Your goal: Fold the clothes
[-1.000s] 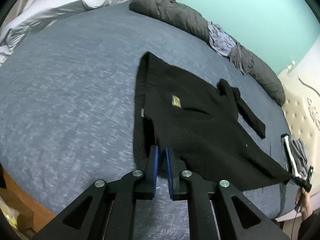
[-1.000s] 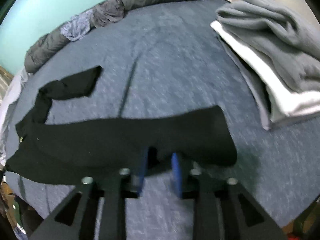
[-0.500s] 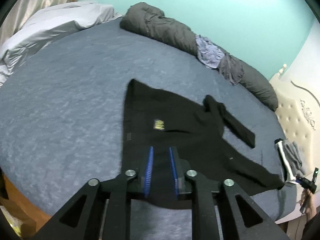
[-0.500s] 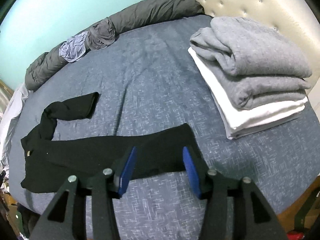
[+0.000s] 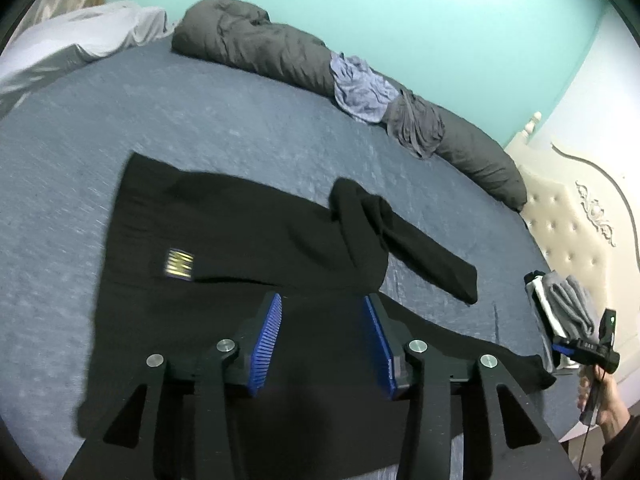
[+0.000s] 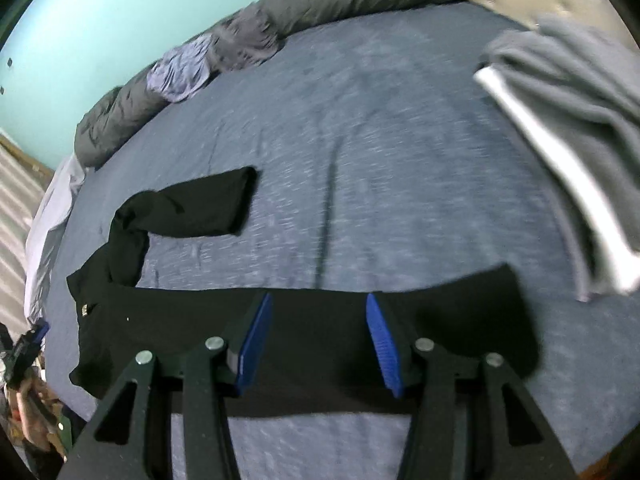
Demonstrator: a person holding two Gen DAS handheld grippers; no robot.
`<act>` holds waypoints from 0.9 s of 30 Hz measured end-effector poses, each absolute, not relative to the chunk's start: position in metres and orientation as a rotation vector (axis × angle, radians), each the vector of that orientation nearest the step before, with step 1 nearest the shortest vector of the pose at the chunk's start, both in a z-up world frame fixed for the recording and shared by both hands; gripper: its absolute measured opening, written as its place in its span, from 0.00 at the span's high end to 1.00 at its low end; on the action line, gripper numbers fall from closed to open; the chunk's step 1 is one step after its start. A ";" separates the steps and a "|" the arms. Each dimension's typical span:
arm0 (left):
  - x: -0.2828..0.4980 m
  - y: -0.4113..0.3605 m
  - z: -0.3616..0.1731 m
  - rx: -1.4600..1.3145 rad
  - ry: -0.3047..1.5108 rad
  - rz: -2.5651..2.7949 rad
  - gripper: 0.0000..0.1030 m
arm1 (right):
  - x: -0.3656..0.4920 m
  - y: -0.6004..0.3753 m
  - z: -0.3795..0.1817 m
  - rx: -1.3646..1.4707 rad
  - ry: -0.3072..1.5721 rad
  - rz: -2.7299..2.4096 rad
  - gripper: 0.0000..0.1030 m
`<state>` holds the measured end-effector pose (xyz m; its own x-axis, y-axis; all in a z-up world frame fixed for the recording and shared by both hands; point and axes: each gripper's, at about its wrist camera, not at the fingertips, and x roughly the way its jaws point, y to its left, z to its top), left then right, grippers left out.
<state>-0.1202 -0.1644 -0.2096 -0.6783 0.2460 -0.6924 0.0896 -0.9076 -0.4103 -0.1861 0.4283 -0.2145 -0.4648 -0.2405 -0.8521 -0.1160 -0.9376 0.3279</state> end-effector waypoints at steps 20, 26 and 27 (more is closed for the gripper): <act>-0.159 -0.145 -0.313 -1.307 -0.642 2.702 0.41 | -0.327 0.330 -0.293 1.568 -0.667 -2.494 0.39; -0.166 -0.143 -0.327 -1.323 -0.677 2.674 0.39 | -0.348 0.311 -0.313 1.590 -0.633 -2.484 0.39; -0.166 -0.142 -0.329 -1.323 -0.674 2.672 0.39 | -0.351 0.309 -0.317 1.592 -0.646 -2.478 0.39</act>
<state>-0.1659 -0.1422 -0.3287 -0.6223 0.2646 -0.7367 0.1165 -0.8993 -0.4215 -0.3508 0.3086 -0.3167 -0.4366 -0.3288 -0.8374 -0.1218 -0.9006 0.4172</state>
